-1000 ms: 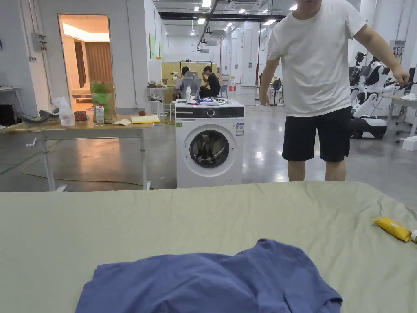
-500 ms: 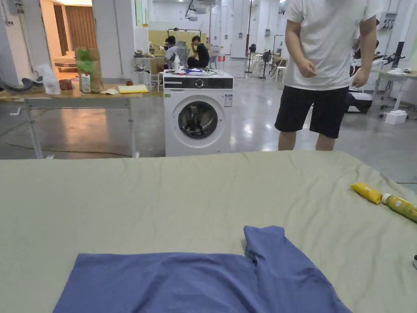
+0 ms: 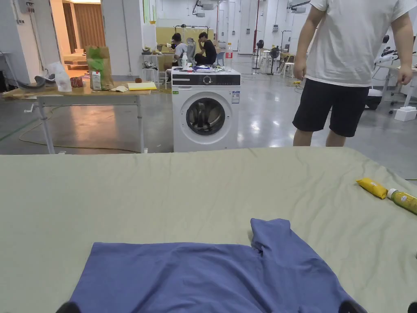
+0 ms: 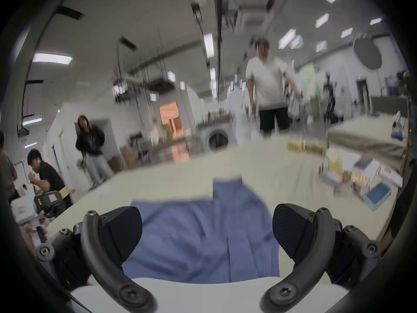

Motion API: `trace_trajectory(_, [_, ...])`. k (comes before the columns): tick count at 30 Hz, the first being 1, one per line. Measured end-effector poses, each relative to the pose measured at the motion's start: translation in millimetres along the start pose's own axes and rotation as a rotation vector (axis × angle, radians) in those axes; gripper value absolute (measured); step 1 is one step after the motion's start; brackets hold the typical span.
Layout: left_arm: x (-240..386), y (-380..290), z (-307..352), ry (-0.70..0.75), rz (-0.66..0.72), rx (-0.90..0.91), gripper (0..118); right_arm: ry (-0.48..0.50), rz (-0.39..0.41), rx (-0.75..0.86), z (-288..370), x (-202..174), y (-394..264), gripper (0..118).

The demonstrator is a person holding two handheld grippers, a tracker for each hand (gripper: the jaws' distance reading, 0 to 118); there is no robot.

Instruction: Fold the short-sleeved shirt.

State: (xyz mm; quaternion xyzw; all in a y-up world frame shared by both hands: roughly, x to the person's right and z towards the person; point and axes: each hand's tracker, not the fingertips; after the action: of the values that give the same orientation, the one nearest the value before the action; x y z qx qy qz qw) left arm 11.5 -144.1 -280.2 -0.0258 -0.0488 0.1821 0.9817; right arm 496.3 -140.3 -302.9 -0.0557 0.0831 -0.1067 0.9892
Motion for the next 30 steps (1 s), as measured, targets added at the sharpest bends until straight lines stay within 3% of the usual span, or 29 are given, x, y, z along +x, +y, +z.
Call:
trace_trajectory(2, [19.2,1.7,0.2,0.021,-0.078,0.072,83,-0.051,0.063,0.168,6.3,-22.0,-0.9,111])
trace_trajectory(3, [32.4,2.1,-0.5,0.067,-0.131,0.121,75,-0.085,0.096,0.234,8.2,-31.1,-1.4,100])
trace_trajectory(4, [42.0,0.1,-0.2,0.101,-0.181,0.149,37,-0.13,0.132,0.299,9.1,-40.7,-2.9,63])
trace_trajectory(5, [50.6,-1.9,-1.7,0.115,-0.232,0.159,4,-0.177,0.163,0.318,7.3,-46.3,-7.3,12])
trace_trajectory(6, [56.8,-4.0,-4.0,0.136,-0.266,0.161,0,-0.188,0.168,0.324,4.2,-49.4,-7.4,0])
trace_trajectory(9, [65.7,-10.6,-6.1,0.075,-0.268,0.158,0,-0.099,0.11,0.291,-1.6,-49.2,-2.8,0])
trace_trajectory(13, [68.5,-8.1,-12.0,0.103,-0.294,0.145,0,-0.108,0.103,0.264,-2.7,-51.7,-2.2,0])
trace_trajectory(15, [58.4,11.2,-25.5,0.087,-0.232,0.095,0,-0.108,0.105,0.255,-2.2,-52.2,1.1,0])
trace_trajectory(21, [-21.4,72.1,-182.9,0.047,-0.036,-0.461,0,-0.039,0.173,0.15,-15.7,-55.0,3.2,0])
trace_trajectory(24, [-67.9,67.4,-271.3,0.083,-0.076,-0.634,0,0.002,0.175,0.08,-28.6,-54.3,-7.0,0])
trace_trajectory(25, [-81.1,61.2,-295.1,0.104,-0.098,-0.671,8,0.007,0.182,0.06,-36.8,-52.4,-11.9,0])
trace_trajectory(26, [-92.3,56.9,-315.0,0.097,-0.105,-0.655,32,0.002,0.194,0.046,-41.4,-52.6,-15.4,0])
trace_trajectory(28, [-103.6,34.4,-348.5,0.124,-0.14,-0.735,99,-0.006,0.218,0.015,-50.9,-52.3,-22.0,0])
trace_trajectory(30, [-118.0,15.1,-372.8,0.136,-0.16,-0.775,102,-0.001,0.221,0.0,-61.1,-48.0,-28.7,0])
